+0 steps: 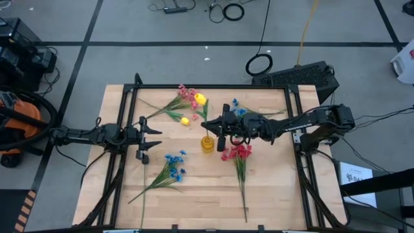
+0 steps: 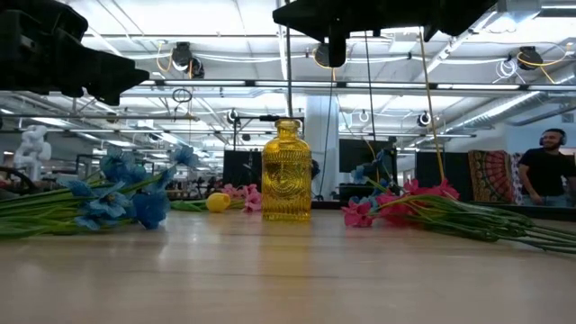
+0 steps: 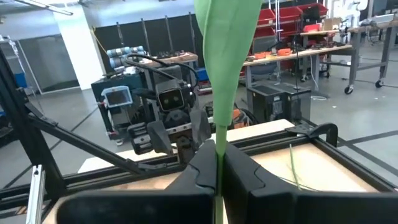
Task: Sort flowers into vase by color
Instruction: Put the right yellow flower into the yellow flower vase
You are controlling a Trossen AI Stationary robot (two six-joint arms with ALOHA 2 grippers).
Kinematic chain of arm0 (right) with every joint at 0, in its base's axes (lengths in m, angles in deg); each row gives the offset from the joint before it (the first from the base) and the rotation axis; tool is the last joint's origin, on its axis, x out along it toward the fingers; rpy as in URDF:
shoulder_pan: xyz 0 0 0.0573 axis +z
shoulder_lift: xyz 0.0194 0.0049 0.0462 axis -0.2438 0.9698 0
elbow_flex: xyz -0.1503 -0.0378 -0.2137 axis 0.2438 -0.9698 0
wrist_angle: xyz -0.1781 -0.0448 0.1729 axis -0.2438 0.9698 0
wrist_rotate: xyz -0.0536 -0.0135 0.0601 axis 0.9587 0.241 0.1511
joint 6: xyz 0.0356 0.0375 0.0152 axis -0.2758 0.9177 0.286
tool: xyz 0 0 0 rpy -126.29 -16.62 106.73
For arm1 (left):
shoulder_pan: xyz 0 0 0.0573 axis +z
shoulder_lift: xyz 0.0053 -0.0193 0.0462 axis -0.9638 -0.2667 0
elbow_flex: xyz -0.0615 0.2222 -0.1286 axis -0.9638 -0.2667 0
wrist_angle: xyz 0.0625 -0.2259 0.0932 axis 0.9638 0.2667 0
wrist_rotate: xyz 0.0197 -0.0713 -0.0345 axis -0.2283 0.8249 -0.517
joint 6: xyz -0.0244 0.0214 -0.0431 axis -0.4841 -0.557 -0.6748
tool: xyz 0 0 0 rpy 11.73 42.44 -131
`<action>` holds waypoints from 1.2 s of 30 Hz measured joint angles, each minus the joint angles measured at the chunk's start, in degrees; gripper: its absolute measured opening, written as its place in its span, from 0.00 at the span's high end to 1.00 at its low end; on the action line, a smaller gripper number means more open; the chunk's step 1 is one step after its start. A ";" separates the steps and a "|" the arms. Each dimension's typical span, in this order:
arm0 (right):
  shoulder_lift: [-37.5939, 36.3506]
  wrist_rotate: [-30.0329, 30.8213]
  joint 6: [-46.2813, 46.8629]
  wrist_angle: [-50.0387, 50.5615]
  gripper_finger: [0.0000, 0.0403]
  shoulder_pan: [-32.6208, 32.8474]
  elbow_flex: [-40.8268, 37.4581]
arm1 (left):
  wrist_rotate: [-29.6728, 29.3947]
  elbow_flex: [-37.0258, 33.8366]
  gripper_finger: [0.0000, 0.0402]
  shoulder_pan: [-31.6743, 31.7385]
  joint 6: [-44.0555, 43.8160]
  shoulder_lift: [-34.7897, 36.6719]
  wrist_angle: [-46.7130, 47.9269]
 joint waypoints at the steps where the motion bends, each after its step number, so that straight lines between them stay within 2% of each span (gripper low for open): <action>1: 0.00 -0.01 0.00 0.04 1.00 0.01 0.00 | -0.01 0.02 0.54 -0.01 0.00 0.02 0.02; 20: 0.37 0.29 0.85 -1.22 1.00 0.07 -5.31 | -0.01 0.01 0.54 0.00 0.00 0.01 0.01; 25: 1.25 0.28 0.88 -0.73 0.97 0.09 -5.38 | -0.01 0.01 0.54 0.01 0.00 0.02 0.01; 36: 8.36 0.21 5.71 -1.02 0.95 0.39 -5.35 | 0.00 0.01 0.54 0.00 0.00 0.01 0.07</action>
